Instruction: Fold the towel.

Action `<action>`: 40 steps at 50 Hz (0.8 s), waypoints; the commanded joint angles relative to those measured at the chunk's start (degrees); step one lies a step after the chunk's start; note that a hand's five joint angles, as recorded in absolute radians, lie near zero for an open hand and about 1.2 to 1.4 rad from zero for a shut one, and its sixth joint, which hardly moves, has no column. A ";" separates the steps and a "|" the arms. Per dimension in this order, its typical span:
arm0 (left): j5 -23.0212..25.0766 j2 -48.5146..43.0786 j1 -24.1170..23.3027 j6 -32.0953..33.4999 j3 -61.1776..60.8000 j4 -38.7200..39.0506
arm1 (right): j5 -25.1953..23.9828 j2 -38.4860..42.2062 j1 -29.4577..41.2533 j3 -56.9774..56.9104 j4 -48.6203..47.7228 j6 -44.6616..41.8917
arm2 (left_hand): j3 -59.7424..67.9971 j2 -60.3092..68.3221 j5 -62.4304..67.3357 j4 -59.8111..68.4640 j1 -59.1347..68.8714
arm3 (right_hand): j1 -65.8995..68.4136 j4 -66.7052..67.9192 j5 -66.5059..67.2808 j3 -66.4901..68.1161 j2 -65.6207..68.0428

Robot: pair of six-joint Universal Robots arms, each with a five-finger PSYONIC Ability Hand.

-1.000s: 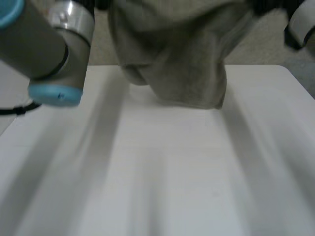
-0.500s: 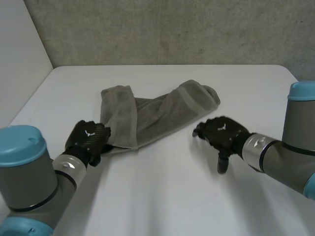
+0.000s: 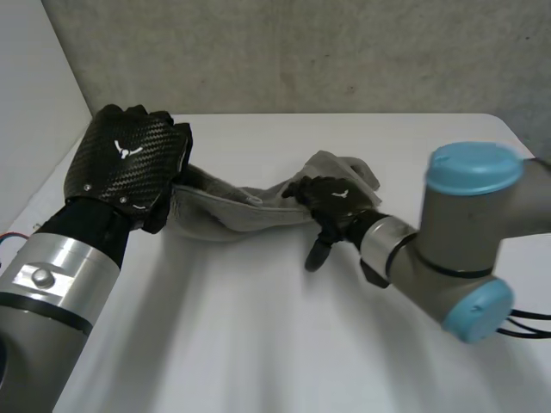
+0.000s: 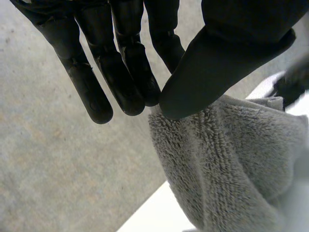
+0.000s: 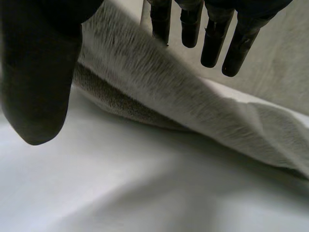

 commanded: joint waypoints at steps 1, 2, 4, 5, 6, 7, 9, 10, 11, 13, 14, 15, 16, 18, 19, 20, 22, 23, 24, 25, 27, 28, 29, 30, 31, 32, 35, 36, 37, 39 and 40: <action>-0.13 2.12 -0.49 0.00 0.23 -0.28 | 2.88 8.20 3.54 -7.05 -0.27 1.68 | 10.25 10.22 10.68 10.19 13.31 | -3.10 -5.19 -3.43 -4.27 -4.03; -0.13 2.21 -0.41 0.09 0.23 -0.28 | 4.01 10.03 3.89 -8.97 -0.19 1.68 | 10.25 10.22 10.68 10.19 13.31 | -3.10 -5.19 -3.43 -4.27 -4.03; -0.21 2.30 -0.14 0.09 0.40 -0.28 | 5.78 11.45 3.89 -10.66 -0.10 1.60 | 10.25 10.22 10.68 10.19 13.31 | 2.20 0.11 1.87 1.02 1.27; -0.21 2.30 -0.14 0.09 0.40 -0.28 | 7.78 12.41 3.89 -11.61 -0.10 1.42 | 10.25 10.22 10.68 10.19 13.31 | 15.52 13.43 15.19 14.35 14.59; -0.21 2.30 -0.05 0.09 0.49 -0.28 | 9.19 12.59 3.63 -12.15 -0.10 1.07 | 10.25 10.22 10.68 10.19 13.31 | 34.30 32.22 33.98 33.13 33.37; -0.21 2.30 -0.05 0.09 0.49 -0.28 | 9.20 12.60 3.63 -12.15 -0.10 1.07 | 10.25 10.22 10.68 10.19 13.31 | 34.49 32.40 34.16 33.32 33.56; -0.13 2.13 0.47 0.17 0.40 -0.11 | 11.83 11.64 3.02 -12.24 -0.27 0.54 | 10.25 10.22 10.68 10.19 13.31 | 66.81 64.72 66.48 65.64 65.88; -0.13 2.12 0.47 0.17 0.40 -0.11 | 11.84 11.63 3.01 -12.24 -0.27 0.54 | 10.25 10.22 10.68 10.19 13.31 | 66.90 64.81 66.57 65.73 65.97; -0.13 1.60 1.08 0.17 0.23 -0.02 | 12.10 9.89 2.40 -11.63 -0.36 -0.16 | 10.25 10.22 10.68 10.19 13.31 | 66.90 64.81 66.57 65.73 65.97; -0.04 1.33 2.14 0.17 0.05 -0.02 | 11.84 6.97 1.52 -10.66 -0.36 -1.39 | 10.25 10.22 10.68 10.19 13.31 | 66.90 64.81 66.57 65.73 65.97; 0.13 1.07 3.62 0.17 -0.12 0.07 | 11.58 3.75 -0.13 -9.00 -0.36 -3.39 | 10.25 10.22 10.68 10.19 13.31 | 66.90 64.81 66.57 65.73 65.97; 0.22 0.46 5.29 0.17 -0.38 0.15 | 11.23 0.06 -2.24 -6.99 -0.45 -6.29 | 10.25 10.22 10.68 10.19 13.31 | 66.90 64.81 66.57 65.73 65.97; 0.22 0.45 5.31 0.17 -0.39 0.16 | 11.23 0.03 -2.26 -6.97 -0.45 -6.31 | 10.25 10.22 10.68 10.19 13.31 | 66.90 64.81 66.57 65.73 65.97; 0.31 -1.64 7.76 0.00 -0.39 0.24 | 10.52 -3.58 -4.46 -5.21 -0.01 -10.18 | 10.25 10.22 10.68 10.19 13.31 | 66.90 64.81 66.57 65.73 65.97; 0.31 -1.66 7.77 0.00 -0.39 0.24 | 9.57 -7.14 -6.29 -3.29 0.51 -14.71 | 10.25 10.22 10.68 10.19 13.31 | 66.90 64.81 66.57 65.73 65.97; 0.31 -2.87 8.46 -0.09 -0.30 0.24 | 8.51 -10.66 -7.26 -1.45 0.87 -18.93 | 10.25 10.22 10.68 10.19 13.31 | 66.90 64.81 66.57 65.73 65.97; 0.49 -4.02 8.82 -0.18 -0.30 0.24 | 6.85 -14.00 -8.49 0.75 1.39 -22.80 | 10.25 10.22 10.68 10.19 13.31 | 66.90 64.81 66.57 65.73 65.97; 0.58 -4.99 8.74 -0.44 -0.39 0.24 | 5.18 -15.95 -8.76 2.68 1.57 -24.23 | 10.25 10.22 10.68 10.19 13.31 | 66.90 64.81 66.57 65.73 65.97; 0.58 -5.00 8.74 -0.44 -0.39 0.24 | 5.16 -15.97 -8.76 2.70 1.57 -24.24 | 10.25 10.22 10.68 10.19 13.31 | 66.90 64.81 66.57 65.73 65.97; 0.66 -6.13 8.39 -0.88 -0.47 0.16 | 3.51 -17.19 -8.85 4.36 1.57 -24.33 | 10.25 10.22 10.68 10.19 13.31 | 66.90 64.81 66.57 65.73 65.97; 0.93 -7.54 7.86 -1.67 -0.65 0.33 | 2.44 -17.38 -8.76 5.78 1.75 -24.16 | 10.25 10.22 10.68 10.19 13.31 | 66.90 64.81 66.57 65.73 65.97; 1.62 -9.02 7.25 -2.45 -0.65 0.42 | 1.74 -17.38 -8.76 7.34 1.84 -24.24 | 0.45 0.41 0.88 0.39 3.50 | 66.90 64.81 66.57 65.73 65.97; 3.20 -10.26 6.02 -3.25 -0.56 0.51 | 1.65 -17.38 -8.76 8.58 2.10 -24.24 | -23.46 -23.50 -23.03 -23.53 -20.41 | 66.90 64.81 66.57 65.73 65.97; 3.21 -10.27 6.01 -3.25 -0.56 0.51 | 1.65 -17.38 -8.76 8.59 2.10 -24.24 | -23.70 -23.74 -23.27 -23.77 -20.65 | 66.90 64.81 66.57 65.73 65.97; 5.30 -11.40 4.88 -3.86 -0.48 0.68 | 1.65 -17.38 -8.94 10.07 2.36 -24.24 | -42.52 -42.56 -42.09 -42.59 -39.47 | 66.90 64.81 66.57 65.73 65.97; 7.50 -12.46 4.52 -3.96 -0.48 1.03 | 1.12 -17.03 -8.94 11.48 2.36 -24.24 | -52.37 -52.40 -51.94 -52.43 -49.31 | 66.90 64.81 66.57 65.73 65.97; 9.80 -13.96 3.90 -4.04 -0.48 1.65 | 0.68 -16.58 -8.76 12.72 2.10 -24.24 | -56.00 -56.04 -55.57 -56.06 -52.95 | 66.90 64.81 66.57 65.73 65.97; 11.72 -15.61 3.38 -3.96 -0.39 2.69 | 1.03 -16.32 -8.76 13.59 2.01 -24.42 | -56.17 -56.20 -55.74 -56.23 -53.11 | 66.90 64.81 66.57 65.73 65.97; 13.39 -17.11 2.42 -3.96 0.05 3.92 | 1.03 -16.15 -8.85 14.04 1.84 -24.51 | -56.17 -56.20 -55.74 -56.23 -53.11 | 66.90 64.81 66.57 65.73 65.97; 14.54 -18.52 1.28 -3.96 0.57 4.98 | 0.77 -16.06 -9.03 14.30 1.84 -24.51 | -56.00 -56.04 -55.57 -56.07 -52.95 | 66.90 64.81 66.57 65.73 65.97; 15.25 -19.75 0.22 -3.78 1.19 6.21 | 0.68 -15.97 -9.03 14.30 1.92 -24.51 | -56.00 -56.04 -55.57 -56.06 -52.95 | 66.90 64.81 66.57 65.73 65.97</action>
